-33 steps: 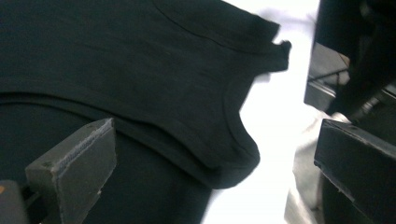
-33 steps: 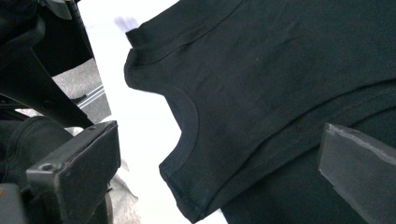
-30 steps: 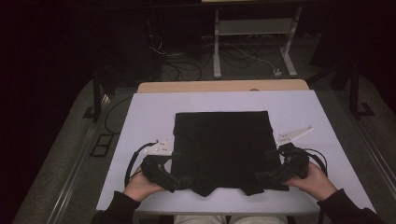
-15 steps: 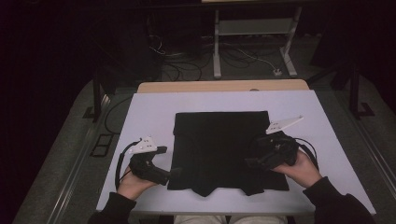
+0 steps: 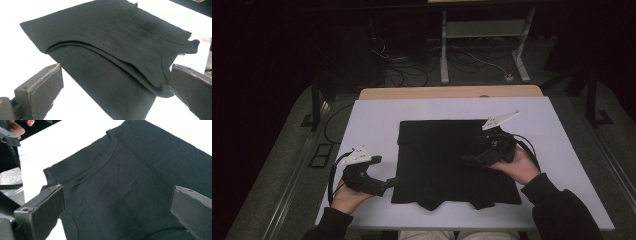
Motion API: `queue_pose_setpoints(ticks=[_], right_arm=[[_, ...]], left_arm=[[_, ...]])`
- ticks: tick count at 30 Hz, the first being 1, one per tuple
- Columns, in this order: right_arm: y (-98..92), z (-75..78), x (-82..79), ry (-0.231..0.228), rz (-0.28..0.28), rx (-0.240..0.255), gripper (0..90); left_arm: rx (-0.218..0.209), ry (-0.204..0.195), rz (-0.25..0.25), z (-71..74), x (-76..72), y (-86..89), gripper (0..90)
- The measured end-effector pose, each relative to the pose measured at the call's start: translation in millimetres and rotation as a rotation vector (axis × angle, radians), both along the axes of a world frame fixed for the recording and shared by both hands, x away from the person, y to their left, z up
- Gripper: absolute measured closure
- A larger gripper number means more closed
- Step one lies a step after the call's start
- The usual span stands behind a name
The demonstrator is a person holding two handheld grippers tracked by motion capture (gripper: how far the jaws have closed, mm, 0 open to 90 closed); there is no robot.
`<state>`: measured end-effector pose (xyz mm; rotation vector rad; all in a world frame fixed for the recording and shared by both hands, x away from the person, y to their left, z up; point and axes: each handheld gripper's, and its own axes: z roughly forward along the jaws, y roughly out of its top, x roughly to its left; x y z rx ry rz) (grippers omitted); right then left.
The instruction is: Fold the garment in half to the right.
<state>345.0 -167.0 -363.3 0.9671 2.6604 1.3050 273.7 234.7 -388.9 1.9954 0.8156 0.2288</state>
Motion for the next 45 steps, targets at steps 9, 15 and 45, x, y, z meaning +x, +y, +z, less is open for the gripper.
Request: queue_pose_setpoints(ticks=[9, 15, 45], right_arm=[[18.3, 1.6, 23.1, -0.009, 0.004, -0.014, 0.0], [30.3, 4.4, 39.6, -0.011, 0.002, -0.017, 0.0], [71.4, 8.8, 89.7, -0.010, -0.004, -0.025, 0.0]], left_arm=[[0.013, 0.006, 0.035, -8.4, -4.1, 14.0, 0.0], [0.023, 0.013, 0.044, -14.0, -8.6, 19.0, 0.0], [0.080, 0.078, -0.051, -39.6, -13.7, 6.3, 0.0]])
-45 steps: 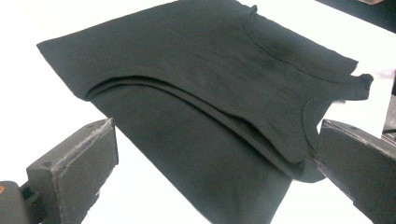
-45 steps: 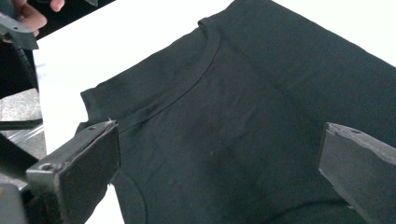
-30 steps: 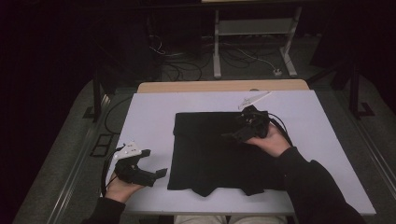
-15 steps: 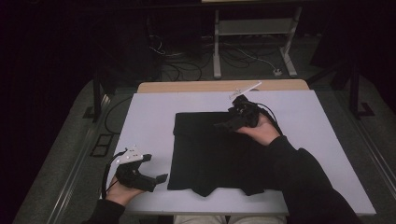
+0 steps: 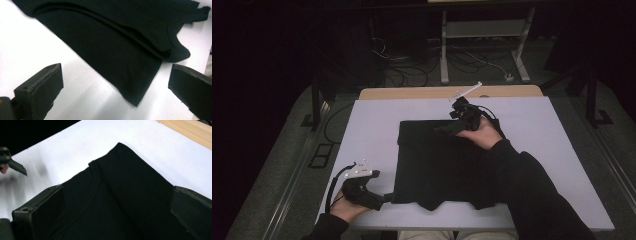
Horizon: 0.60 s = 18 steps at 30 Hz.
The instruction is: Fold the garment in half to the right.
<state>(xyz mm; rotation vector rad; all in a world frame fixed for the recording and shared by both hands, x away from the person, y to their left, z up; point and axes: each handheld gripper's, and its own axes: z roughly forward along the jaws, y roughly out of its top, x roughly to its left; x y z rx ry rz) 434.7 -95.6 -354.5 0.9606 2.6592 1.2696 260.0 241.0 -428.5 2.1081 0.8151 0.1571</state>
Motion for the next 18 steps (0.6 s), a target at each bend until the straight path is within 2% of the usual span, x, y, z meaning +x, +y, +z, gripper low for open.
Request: queue_pose_setpoints(ticks=[11, 15, 18], right_arm=[[14.5, -0.1, 12.4, -0.007, 0.000, -0.013, 0.0], [20.4, -1.9, 17.1, -0.003, 0.003, -0.017, 0.0], [25.3, -4.0, 20.5, 0.000, 0.006, -0.024, 0.0]], left_arm=[[0.019, 0.029, -0.041, -7.2, 1.8, -4.8, 0.0], [0.037, 0.036, -0.056, -9.0, 3.2, -6.5, 0.0], [0.035, 0.043, -0.055, -9.4, 2.9, -7.3, 0.0]])
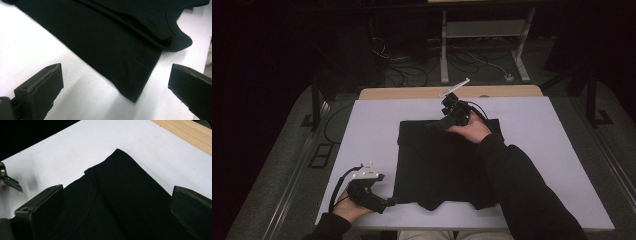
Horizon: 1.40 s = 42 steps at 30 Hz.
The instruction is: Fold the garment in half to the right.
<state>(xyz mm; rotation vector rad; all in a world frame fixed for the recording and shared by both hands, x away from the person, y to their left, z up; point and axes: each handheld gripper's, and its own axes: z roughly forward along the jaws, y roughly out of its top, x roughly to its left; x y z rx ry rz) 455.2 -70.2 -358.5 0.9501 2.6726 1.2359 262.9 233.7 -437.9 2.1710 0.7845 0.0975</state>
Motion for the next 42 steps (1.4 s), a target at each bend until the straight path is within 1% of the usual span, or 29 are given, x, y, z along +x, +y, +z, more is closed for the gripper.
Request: queue_pose_setpoints(ticks=[4, 6, 9, 13, 19, 21, 22, 23, 24, 26, 28, 29, 31, 32, 33, 39, 42], right_arm=[[5.9, -2.9, 3.0, 0.000, 0.000, 0.004, 0.0], [8.3, -4.7, 4.7, -0.007, -0.002, 0.006, 0.0], [11.9, -6.8, 7.0, -0.010, -0.005, 0.005, 0.0], [16.3, -7.5, 11.4, -0.009, -0.006, 0.000, 0.0], [25.5, -5.6, 16.0, -0.017, -0.007, -0.006, 0.0], [28.2, -6.1, 17.4, -0.020, -0.004, 0.000, 0.0], [29.7, -6.6, 18.2, -0.019, -0.002, 0.001, 0.0], [31.1, -7.0, 19.2, -0.016, -0.003, -0.003, 0.0], [32.7, -7.5, 20.3, -0.013, -0.003, -0.002, 0.0], [35.9, -8.2, 22.3, -0.012, -0.002, -0.006, 0.0], [39.7, -8.5, 23.9, -0.010, -0.001, -0.006, 0.0], [41.6, -8.6, 24.6, -0.009, -0.001, -0.008, 0.0], [45.4, -8.9, 26.0, -0.012, 0.004, -0.007, 0.0], [47.3, -9.1, 26.2, -0.009, 0.001, -0.008, 0.0], [49.1, -9.5, 26.8, -0.009, 0.001, -0.009, 0.0], [58.5, -12.5, 28.8, -0.002, 0.009, -0.013, 0.0], [62.0, -14.1, 30.4, -0.001, 0.013, -0.016, 0.0]], left_arm=[[0.007, 0.008, -0.015, -2.1, 0.8, -1.2, 0.0], [0.004, 0.018, -0.012, -3.2, 0.4, -3.0, 0.0], [0.013, 0.011, -0.023, -3.8, 1.2, -3.9, 0.0], [0.032, 0.021, -0.042, -5.7, 1.6, -5.8, 0.0], [0.035, 0.022, -0.057, -5.9, 0.7, -7.6, 0.0], [0.038, 0.020, -0.067, -6.5, 0.6, -8.0, 0.4], [0.029, 0.026, -0.062, -7.0, -0.3, -9.2, 1.9], [0.030, 0.029, -0.064, -7.3, -0.5, -9.8, 2.5], [0.025, 0.026, -0.064, -7.8, -0.5, -10.8, 2.8], [0.041, 0.025, -0.082, -7.4, -1.2, -10.6, 5.4], [0.045, 0.012, -0.095, -8.0, -2.1, -11.3, 9.2], [0.049, 0.016, -0.101, -8.0, -3.5, -11.6, 12.0], [0.051, 0.003, -0.113, -8.8, -4.7, -12.5, 13.7], [0.049, -0.004, -0.118, -8.8, -5.2, -12.5, 15.9], [0.057, -0.015, -0.124, -8.5, -5.4, -12.1, 18.9], [0.064, -0.036, -0.115, -8.9, -7.0, -12.9, 27.6], [0.067, -0.054, -0.107, -9.1, -7.5, -13.8, 33.1]])
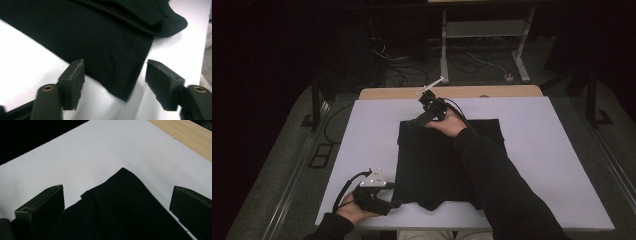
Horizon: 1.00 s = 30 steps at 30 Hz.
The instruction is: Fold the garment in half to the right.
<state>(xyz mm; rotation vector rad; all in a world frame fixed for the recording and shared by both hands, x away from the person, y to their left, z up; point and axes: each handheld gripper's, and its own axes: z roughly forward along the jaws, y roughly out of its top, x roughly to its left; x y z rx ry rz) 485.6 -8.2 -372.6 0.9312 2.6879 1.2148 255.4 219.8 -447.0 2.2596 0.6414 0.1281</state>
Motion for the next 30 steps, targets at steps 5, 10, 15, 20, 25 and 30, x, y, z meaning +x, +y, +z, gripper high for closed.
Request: queue_pose_setpoints(ticks=[5, 10, 15, 20, 25, 30], right_arm=[[4.2, -2.7, 4.2, 0.006, -0.008, 0.006, 0.0], [8.3, -6.8, 8.5, 0.010, -0.010, 0.005, 0.0], [11.8, -9.7, 13.0, 0.013, -0.012, 0.006, 0.0], [16.2, -8.6, 16.7, 0.013, -0.017, 0.004, 0.0], [21.8, -8.4, 20.4, 0.006, -0.015, 0.011, 0.0], [27.9, -17.3, 25.2, 0.015, -0.015, 0.012, 0.0]], left_arm=[[-0.003, -0.005, 0.005, 0.1, 0.1, -1.5, 42.2], [-0.001, -0.006, 0.008, 0.3, 1.8, -2.5, 51.1], [-0.003, 0.001, 0.006, 0.7, 3.3, -3.9, 58.0], [-0.002, 0.007, 0.009, 1.0, 4.4, -6.3, 63.8], [0.004, 0.015, 0.007, 1.8, 5.7, -9.5, 72.4], [0.014, 0.016, -0.004, 2.4, 7.8, -13.0, 80.9]])
